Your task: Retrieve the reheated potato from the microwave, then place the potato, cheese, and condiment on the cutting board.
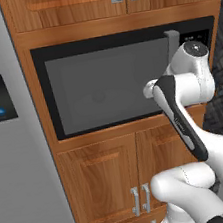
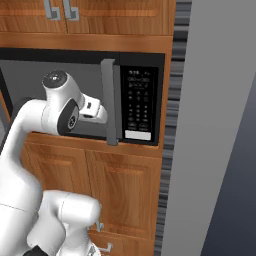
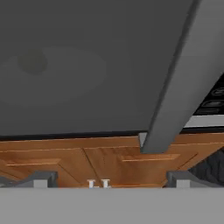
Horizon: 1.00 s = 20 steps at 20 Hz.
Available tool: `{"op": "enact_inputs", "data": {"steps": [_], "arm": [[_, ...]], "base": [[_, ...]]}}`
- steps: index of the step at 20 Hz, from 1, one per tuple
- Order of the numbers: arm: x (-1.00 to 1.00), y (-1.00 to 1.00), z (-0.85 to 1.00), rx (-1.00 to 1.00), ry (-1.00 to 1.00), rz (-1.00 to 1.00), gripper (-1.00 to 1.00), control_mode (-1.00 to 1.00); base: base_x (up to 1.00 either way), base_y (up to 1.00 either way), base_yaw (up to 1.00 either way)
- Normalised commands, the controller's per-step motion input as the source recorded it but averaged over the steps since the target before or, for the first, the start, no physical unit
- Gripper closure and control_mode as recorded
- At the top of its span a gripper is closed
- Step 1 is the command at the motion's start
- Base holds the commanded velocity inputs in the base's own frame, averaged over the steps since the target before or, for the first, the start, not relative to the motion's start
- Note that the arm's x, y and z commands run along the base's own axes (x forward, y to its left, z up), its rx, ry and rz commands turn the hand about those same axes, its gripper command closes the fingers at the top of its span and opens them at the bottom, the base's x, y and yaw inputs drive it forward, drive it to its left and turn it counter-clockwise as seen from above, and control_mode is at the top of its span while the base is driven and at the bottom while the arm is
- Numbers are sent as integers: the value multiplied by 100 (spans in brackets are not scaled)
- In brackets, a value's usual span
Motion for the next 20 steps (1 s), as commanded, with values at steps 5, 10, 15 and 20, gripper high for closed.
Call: {"op": "enact_inputs", "data": {"steps": [5,10,15,20], "arm": [[9,-40,9,8,-1,-8,-100,-100],[19,-28,18,2,0,-4,-100,-100],[23,-18,5,0,-6,0,-100,-100],[40,-13,0,0,-20,2,-100,-100]], "base": [[0,0,0],[0,0,0],[0,0,0],[0,0,0]]}}
